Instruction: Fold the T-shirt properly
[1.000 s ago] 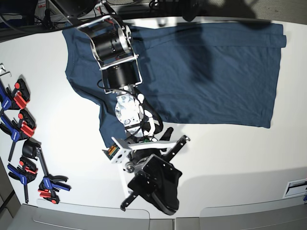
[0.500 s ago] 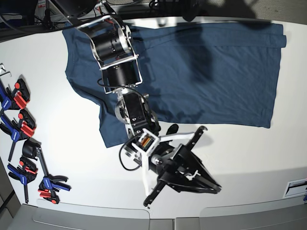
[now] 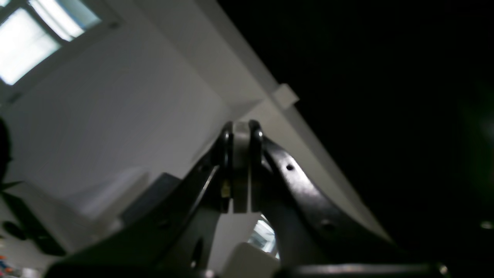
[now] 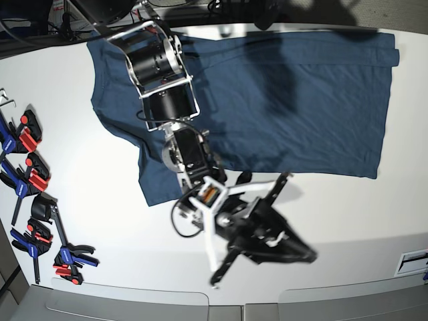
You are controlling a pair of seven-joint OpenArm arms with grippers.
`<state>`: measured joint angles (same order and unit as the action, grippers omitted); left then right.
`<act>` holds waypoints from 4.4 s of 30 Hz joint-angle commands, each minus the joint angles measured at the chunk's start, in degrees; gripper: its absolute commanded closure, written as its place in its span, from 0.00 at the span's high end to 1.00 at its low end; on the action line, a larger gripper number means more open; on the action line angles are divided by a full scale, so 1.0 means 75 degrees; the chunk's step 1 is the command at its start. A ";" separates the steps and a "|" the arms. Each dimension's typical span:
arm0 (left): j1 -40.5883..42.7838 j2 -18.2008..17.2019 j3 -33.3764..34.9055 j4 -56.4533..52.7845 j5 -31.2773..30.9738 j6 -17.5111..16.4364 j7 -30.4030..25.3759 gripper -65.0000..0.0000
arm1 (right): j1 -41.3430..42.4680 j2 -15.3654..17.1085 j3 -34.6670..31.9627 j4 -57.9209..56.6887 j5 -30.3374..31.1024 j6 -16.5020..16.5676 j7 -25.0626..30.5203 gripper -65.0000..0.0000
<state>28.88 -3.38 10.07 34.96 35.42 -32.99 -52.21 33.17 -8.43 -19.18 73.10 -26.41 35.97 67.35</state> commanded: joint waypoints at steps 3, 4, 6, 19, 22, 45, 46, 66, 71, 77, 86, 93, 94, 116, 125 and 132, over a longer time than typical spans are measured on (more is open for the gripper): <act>0.0061 0.0175 0.0064 0.0085 -0.0064 -0.0289 -0.0889 0.00 | 0.0251 -0.0077 -0.0504 0.0128 0.0216 -0.0052 0.0064 0.00; 0.0061 0.0175 0.0064 0.0085 -0.0064 -0.0286 -0.0889 0.00 | 0.0251 -0.0077 -0.0676 0.0128 0.0248 -0.0052 0.0064 0.00; 0.0061 0.0178 0.0064 0.0085 -0.0064 -0.0289 -0.0889 0.00 | 0.0251 -0.0077 -0.0997 0.0128 0.0385 -0.0050 0.0064 0.00; 0.0064 0.0181 0.0064 0.0085 -0.0064 -0.0289 -0.0892 0.00 | 0.0251 -0.0077 -0.1915 0.0128 0.0396 -0.0052 0.0067 0.00; 0.0064 0.0181 0.0064 0.0085 -0.0064 -0.0289 -0.0892 0.00 | 0.0251 -0.0077 -0.1955 0.0128 0.0396 -0.0052 0.0067 0.00; 0.0064 0.0187 0.0064 0.0085 -0.0064 -0.0289 -0.0898 0.00 | 0.0251 -0.0077 -0.1953 0.0131 0.0399 -0.0052 0.0067 0.00; 0.0064 0.0187 0.0064 0.0085 -0.0064 -0.0289 -0.0898 0.00 | 0.0251 -0.0077 -0.1953 0.0128 0.0399 -0.0052 0.0067 0.00; 0.0064 0.0184 0.0064 0.0085 -0.0061 -0.0289 -0.0930 0.00 | 0.0251 -0.0077 -0.1950 0.0128 0.0408 -0.0052 0.0067 0.00; 0.0064 0.0184 0.0064 0.0085 -0.0061 -0.0289 -0.0953 0.00 | 0.0251 -0.0077 -0.1938 0.0128 0.1399 -0.0050 0.0067 0.00; 0.0064 0.0184 0.0064 0.0085 0.0020 -0.0286 -0.1061 0.00 | 0.0251 -0.0077 -0.1938 0.0131 0.3666 -0.0050 0.0067 0.00; 0.0061 0.0175 0.0064 0.0085 0.0020 -0.0286 -0.1064 0.00 | 0.0192 -0.0077 -0.1938 0.0128 0.3751 -0.0050 0.0064 0.00; 0.0061 0.0178 0.0064 0.0085 0.0020 -0.0286 -0.1064 0.00 | -0.0393 -0.0077 -0.1702 0.0128 0.3751 -0.0050 0.0035 0.00; 0.0061 0.0178 0.0064 0.0085 0.0020 -0.0286 -0.1064 0.00 | -0.0452 -0.0077 -0.1629 0.0128 0.3751 -0.0050 0.0020 0.00; 0.0061 0.0178 0.0064 0.0085 0.0020 -0.0286 -0.1084 0.00 | -0.0487 -0.0077 0.1040 0.0131 0.3751 -0.0050 -0.0402 0.00; 0.0064 0.0178 0.0064 0.0085 0.0020 -0.0286 -0.1084 0.00 | -0.0487 -0.0077 0.1466 0.0131 0.3751 -0.0050 -0.0947 0.00; 0.0061 0.0178 0.0064 0.0085 0.0023 -0.0286 -0.1084 0.00 | -0.0487 -0.0077 0.1463 0.0131 0.3748 -0.0050 -0.1023 0.00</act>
<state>28.86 -3.40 10.07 34.96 36.05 -32.95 -52.75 27.62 -8.58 -8.14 73.12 1.56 35.79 59.24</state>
